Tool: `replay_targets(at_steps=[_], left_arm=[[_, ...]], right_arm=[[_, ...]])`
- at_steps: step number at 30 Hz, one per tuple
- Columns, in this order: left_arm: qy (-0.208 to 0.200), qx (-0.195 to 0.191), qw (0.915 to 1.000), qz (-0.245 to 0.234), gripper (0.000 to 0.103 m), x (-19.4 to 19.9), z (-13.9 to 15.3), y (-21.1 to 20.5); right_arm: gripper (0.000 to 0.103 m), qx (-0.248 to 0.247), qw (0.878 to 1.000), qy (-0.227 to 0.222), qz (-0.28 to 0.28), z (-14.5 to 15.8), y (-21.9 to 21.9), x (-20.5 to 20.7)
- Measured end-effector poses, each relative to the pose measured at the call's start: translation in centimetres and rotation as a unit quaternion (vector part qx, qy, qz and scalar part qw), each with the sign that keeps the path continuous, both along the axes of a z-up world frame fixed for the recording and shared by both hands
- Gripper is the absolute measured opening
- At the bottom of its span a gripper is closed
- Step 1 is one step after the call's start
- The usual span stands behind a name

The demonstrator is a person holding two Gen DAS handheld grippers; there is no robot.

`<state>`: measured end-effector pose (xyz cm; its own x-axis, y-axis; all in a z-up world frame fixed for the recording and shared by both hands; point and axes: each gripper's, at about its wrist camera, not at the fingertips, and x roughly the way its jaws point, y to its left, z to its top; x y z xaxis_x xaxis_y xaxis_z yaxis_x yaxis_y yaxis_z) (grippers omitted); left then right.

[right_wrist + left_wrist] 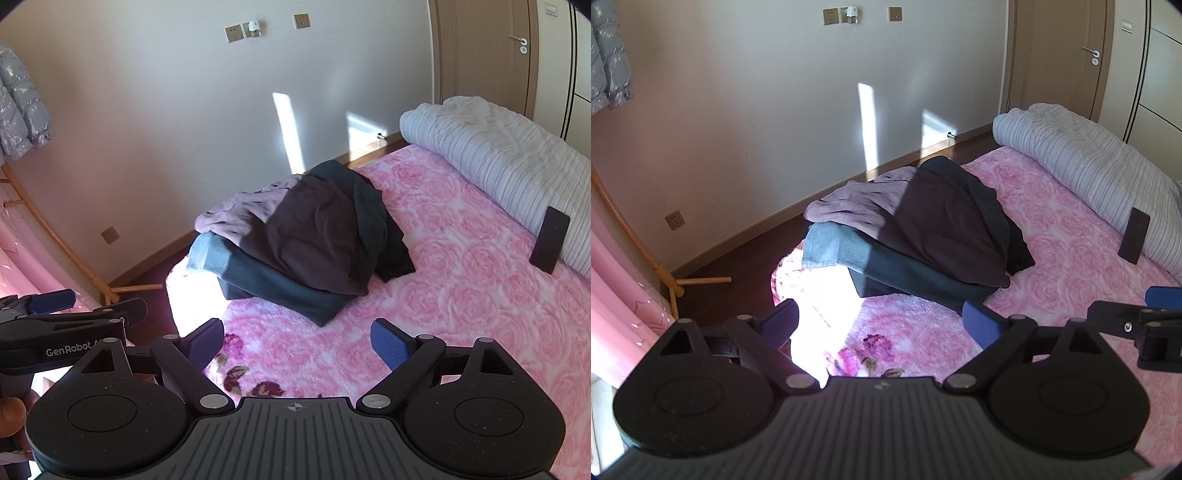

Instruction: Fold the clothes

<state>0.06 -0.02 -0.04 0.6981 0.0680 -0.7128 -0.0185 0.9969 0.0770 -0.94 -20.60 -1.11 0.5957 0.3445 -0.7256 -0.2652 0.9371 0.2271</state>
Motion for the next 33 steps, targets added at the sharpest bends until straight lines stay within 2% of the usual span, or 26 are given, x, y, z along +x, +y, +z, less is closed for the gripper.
replay_targets(at_steps=[6,8,33], left_arm=[[0.025,-0.018,0.9995,0.0,0.092,0.8,-0.5,-0.2],[0.016,-0.026,0.9995,0.005,0.092,0.1,-0.4,0.2],[0.033,-0.02,0.999,0.024,0.092,-0.2,-1.1,0.5]], right_arm=[[0.09,0.002,1.0,0.005,0.001,-0.1,0.0,0.1],[0.09,0.002,1.0,0.006,0.001,-0.2,0.0,0.0],[0.09,-0.003,1.0,0.01,0.016,-0.9,0.1,0.5]])
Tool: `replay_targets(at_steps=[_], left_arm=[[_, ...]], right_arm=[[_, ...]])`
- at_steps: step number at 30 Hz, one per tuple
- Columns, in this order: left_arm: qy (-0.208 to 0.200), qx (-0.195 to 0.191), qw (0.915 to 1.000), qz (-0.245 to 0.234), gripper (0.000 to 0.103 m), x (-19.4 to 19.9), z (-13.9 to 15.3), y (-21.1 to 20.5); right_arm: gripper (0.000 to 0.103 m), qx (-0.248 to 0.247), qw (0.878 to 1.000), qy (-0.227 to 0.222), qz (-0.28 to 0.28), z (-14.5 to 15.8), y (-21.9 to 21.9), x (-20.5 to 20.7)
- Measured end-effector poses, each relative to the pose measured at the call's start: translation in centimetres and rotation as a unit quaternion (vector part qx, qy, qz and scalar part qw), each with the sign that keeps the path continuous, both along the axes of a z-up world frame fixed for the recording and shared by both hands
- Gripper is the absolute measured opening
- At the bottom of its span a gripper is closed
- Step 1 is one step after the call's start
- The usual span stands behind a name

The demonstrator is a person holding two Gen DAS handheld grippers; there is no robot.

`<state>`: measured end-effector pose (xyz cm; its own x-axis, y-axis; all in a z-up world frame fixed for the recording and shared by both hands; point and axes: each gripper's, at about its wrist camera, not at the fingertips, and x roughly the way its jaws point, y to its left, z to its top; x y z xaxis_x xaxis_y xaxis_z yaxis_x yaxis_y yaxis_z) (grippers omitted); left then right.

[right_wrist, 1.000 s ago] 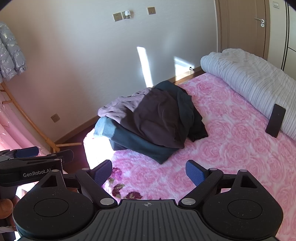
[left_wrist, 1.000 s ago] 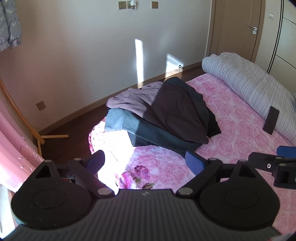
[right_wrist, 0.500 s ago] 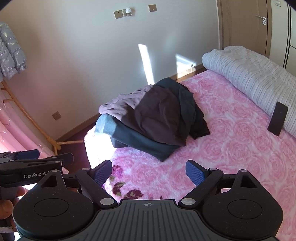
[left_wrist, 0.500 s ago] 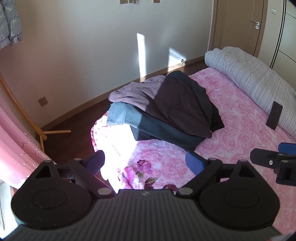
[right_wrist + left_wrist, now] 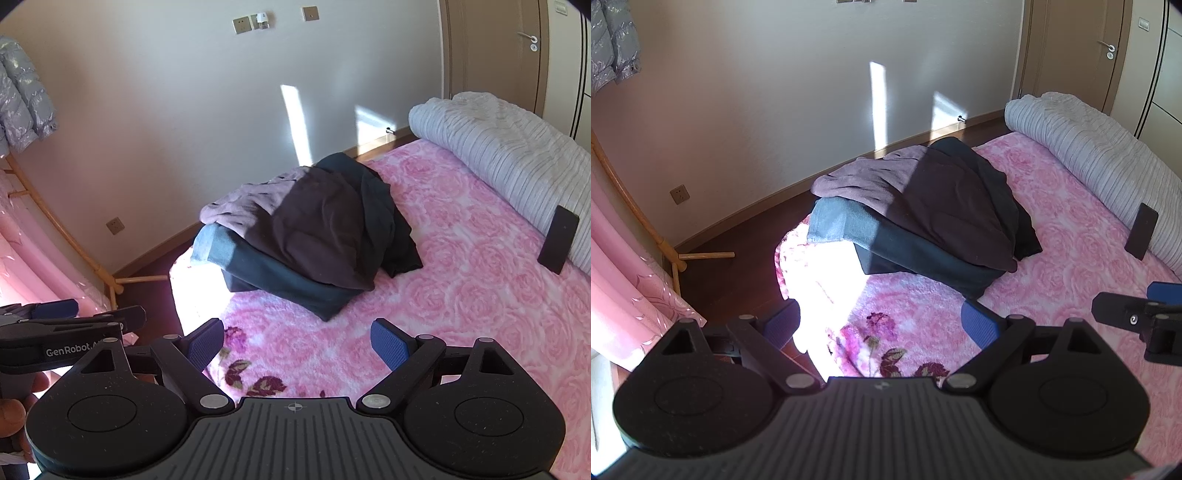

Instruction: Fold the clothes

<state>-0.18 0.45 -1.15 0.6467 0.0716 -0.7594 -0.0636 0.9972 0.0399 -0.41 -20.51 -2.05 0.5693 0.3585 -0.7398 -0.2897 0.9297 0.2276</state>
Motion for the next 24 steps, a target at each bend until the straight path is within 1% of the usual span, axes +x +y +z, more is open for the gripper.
replay_targets(at_steps=[9,24], left_arm=[[0.004,0.006,1.0,-0.006,0.092,0.0,-0.1,-0.7],[0.012,0.021,0.9997,-0.006,0.092,0.1,-0.4,-1.5]], right_arm=[[0.09,0.005,1.0,0.005,-0.008,-0.3,-0.8,0.2],[0.09,0.02,1.0,0.016,0.0,-1.1,-2.3,0.9]])
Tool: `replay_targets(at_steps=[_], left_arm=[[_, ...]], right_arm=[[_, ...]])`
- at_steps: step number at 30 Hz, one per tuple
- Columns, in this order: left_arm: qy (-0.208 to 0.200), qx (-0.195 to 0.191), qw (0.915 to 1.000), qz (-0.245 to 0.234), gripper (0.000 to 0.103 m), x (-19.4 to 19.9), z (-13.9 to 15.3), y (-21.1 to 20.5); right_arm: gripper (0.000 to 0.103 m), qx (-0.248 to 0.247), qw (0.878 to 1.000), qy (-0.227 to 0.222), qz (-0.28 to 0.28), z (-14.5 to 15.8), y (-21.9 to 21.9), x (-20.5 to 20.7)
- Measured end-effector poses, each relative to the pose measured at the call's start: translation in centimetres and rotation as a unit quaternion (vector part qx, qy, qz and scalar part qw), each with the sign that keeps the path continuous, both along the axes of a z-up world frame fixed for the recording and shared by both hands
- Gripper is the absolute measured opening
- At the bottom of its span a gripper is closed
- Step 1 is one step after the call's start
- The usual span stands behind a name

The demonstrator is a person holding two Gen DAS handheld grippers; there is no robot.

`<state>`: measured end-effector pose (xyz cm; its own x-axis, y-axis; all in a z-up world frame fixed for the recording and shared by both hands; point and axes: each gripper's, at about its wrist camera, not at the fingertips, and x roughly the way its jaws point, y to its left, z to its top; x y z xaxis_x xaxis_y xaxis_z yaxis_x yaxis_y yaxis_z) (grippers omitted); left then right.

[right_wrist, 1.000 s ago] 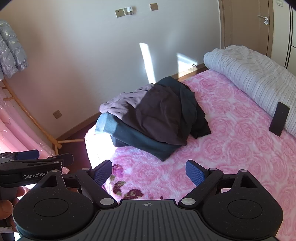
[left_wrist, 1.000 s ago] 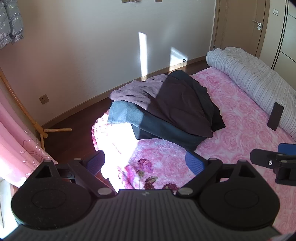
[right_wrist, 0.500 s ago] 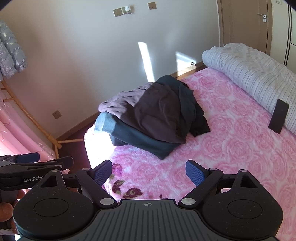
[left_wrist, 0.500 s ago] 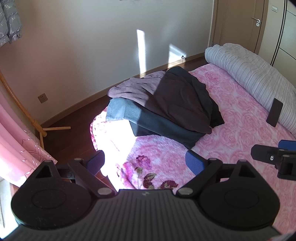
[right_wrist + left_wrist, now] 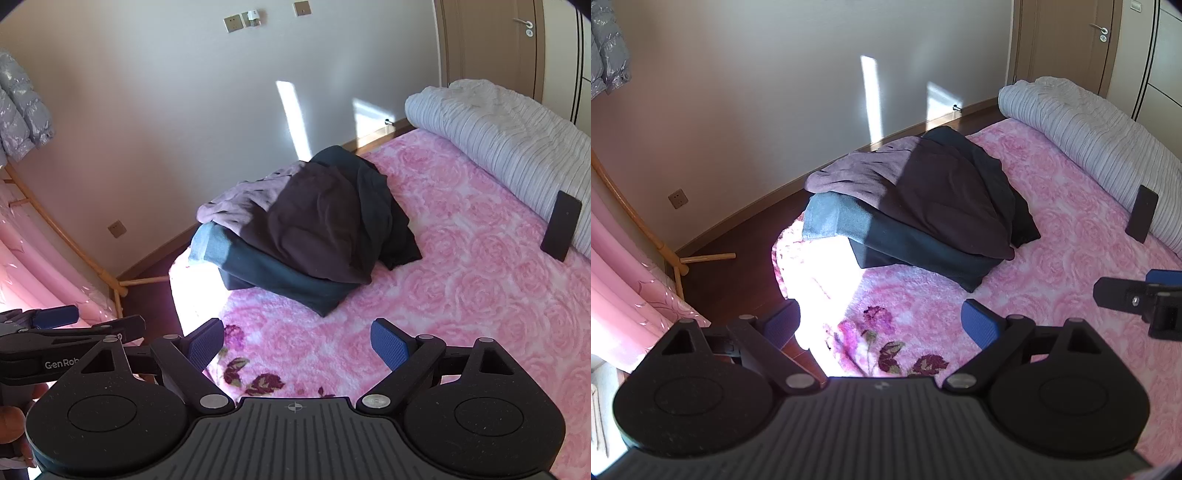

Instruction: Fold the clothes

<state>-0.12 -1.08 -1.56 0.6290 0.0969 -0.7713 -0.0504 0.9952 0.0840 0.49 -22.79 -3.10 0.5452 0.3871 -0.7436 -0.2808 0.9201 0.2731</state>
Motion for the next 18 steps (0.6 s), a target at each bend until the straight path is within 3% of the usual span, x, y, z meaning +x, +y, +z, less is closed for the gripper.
replay_targets(at_steps=[9,14,18], left_arm=[[0.005,-0.014,0.9998,0.014,0.092,-0.3,-0.4,1.2],[0.01,-0.018,0.9996,-0.019,0.092,2.3,-1.3,2.6],[0.007,0.004,0.9977,-0.067,0.092,6.8,-3.0,3.7]], right_arm=[[0.09,0.001,1.0,-0.015,0.019,-0.5,-1.7,0.8],[0.09,-0.014,1.0,-0.016,0.015,-2.3,-2.4,2.5],[0.089,-0.036,0.999,-0.029,0.016,-3.6,-1.7,4.7]])
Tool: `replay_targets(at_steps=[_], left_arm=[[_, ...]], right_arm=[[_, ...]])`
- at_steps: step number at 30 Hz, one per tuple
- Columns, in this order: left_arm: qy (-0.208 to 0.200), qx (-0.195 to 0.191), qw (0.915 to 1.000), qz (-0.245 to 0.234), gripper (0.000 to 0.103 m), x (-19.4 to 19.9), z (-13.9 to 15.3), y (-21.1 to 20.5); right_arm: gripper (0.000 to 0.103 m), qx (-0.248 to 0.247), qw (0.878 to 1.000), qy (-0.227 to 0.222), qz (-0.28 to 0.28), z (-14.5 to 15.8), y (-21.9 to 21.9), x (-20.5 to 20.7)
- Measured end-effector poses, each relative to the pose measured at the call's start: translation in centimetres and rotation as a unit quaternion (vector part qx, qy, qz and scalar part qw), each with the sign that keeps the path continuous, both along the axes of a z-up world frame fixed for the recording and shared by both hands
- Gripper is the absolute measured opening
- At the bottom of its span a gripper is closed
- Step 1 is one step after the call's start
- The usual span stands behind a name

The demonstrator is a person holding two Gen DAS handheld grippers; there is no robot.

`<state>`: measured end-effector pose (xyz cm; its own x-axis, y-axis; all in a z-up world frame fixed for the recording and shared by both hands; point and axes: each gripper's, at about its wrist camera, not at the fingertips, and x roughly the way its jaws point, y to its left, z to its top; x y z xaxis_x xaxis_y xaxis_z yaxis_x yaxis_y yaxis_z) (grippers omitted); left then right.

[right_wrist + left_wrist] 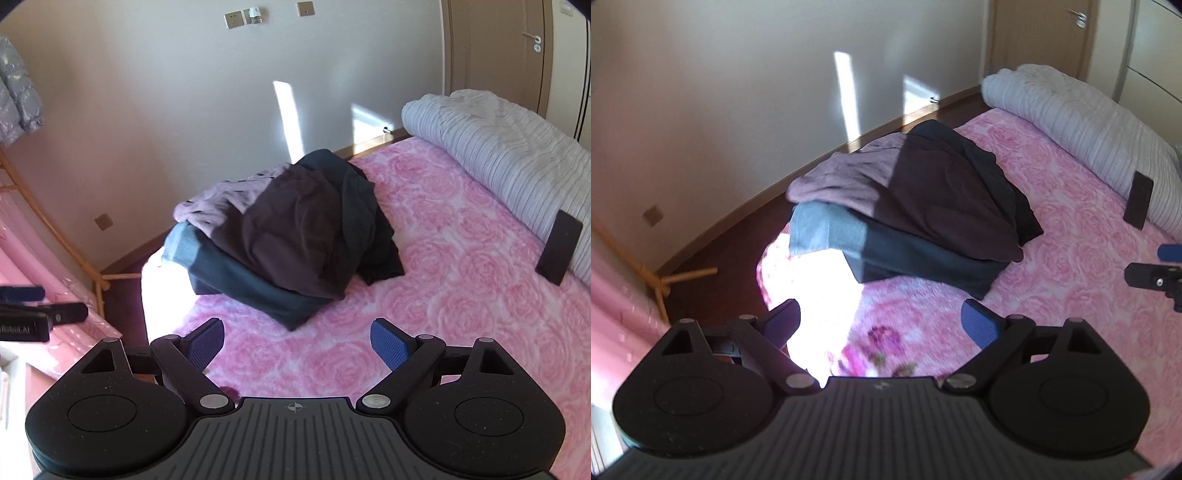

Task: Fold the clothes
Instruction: 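Grasp the dark brown shirt with both grippers and lift it off the pile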

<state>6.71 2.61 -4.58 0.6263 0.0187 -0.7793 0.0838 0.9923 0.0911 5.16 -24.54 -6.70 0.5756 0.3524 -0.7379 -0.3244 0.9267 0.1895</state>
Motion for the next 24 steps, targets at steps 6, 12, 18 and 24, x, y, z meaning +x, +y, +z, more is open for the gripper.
replay_targets(at_steps=[6,12,18,24], left_arm=[[-0.004,0.035,0.9938,-0.106,0.092,9.4,-4.5,1.8],[0.001,0.081,0.9689,-0.234,0.089,18.6,-11.0,2.5],[0.024,0.127,0.942,-0.31,0.073,25.5,-17.2,3.4],[0.047,0.131,0.9234,-0.358,0.072,28.8,-20.2,4.2]], right_arm=[[0.089,-0.046,0.999,-0.014,0.02,-2.7,3.5,5.3],[0.089,-0.124,0.99,-0.011,0.071,-7.9,8.8,13.0],[0.075,-0.177,0.977,0.001,0.117,-14.0,12.2,20.3],[0.063,-0.185,0.974,0.042,0.127,-19.2,13.4,25.7]])
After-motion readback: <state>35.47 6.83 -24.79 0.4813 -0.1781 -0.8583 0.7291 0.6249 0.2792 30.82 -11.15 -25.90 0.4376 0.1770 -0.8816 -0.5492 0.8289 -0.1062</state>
